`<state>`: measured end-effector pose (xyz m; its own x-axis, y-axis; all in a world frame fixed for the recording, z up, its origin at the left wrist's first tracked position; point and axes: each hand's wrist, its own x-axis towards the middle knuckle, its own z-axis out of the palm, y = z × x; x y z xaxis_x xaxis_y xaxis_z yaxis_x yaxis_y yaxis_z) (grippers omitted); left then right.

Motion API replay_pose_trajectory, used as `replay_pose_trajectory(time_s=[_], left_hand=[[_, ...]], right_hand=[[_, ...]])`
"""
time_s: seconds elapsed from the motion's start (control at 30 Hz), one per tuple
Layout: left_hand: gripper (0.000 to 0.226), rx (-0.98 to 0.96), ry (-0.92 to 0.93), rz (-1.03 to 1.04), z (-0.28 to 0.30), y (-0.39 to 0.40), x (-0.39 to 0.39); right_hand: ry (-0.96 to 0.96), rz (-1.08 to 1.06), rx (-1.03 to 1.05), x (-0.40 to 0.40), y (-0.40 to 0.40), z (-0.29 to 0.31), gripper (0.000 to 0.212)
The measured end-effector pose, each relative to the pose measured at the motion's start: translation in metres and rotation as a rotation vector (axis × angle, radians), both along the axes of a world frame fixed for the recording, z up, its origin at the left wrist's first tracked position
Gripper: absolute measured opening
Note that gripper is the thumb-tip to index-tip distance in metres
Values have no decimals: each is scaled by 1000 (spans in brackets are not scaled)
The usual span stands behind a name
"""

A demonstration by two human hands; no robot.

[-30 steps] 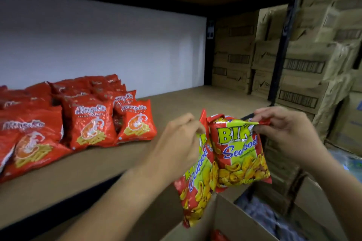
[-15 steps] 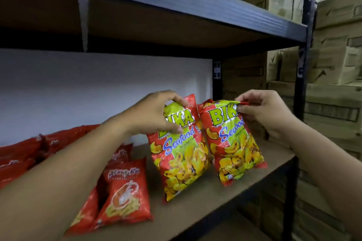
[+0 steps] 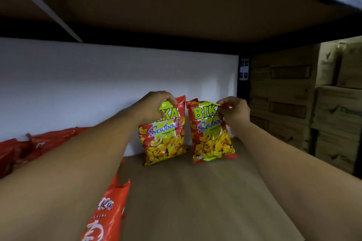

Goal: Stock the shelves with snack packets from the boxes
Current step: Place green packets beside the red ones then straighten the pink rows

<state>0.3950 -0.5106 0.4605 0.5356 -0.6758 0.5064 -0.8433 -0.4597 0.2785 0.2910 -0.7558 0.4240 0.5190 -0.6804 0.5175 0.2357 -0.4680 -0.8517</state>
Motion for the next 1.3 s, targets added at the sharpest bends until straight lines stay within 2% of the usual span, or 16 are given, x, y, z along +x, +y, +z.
replay_pose_trajectory(time_s=[0.2, 0.27, 0.43, 0.6, 0.67, 0.8, 0.97, 1.17, 1.3], left_hand=[[57, 55, -91, 168, -9, -12, 28], [59, 67, -99, 237, -12, -17, 33], [73, 69, -44, 249, -20, -29, 39], [72, 168, -235, 345, -24, -32, 29], [74, 139, -274, 331, -29, -29, 25], [75, 9, -283, 304, -35, -24, 5], [51, -70, -140, 205, -53, -16, -52], [33, -212, -11, 30, -93, 3, -167], [27, -247, 102, 53, -137, 27, -242]], right_hand=[[-5, -72, 38, 47, -3, -6, 36], [5, -71, 54, 57, -7, -10, 32], [11, -58, 57, 77, -13, -16, 27], [89, -30, -91, 82, -10, -20, 35], [82, -36, -142, 77, -11, -25, 44], [39, -45, -184, 53, -6, -38, 53], [121, -22, -237, 2, 20, -69, 43], [132, 48, -264, -102, 80, -94, 33], [191, 96, -349, -177, 124, -111, 28]])
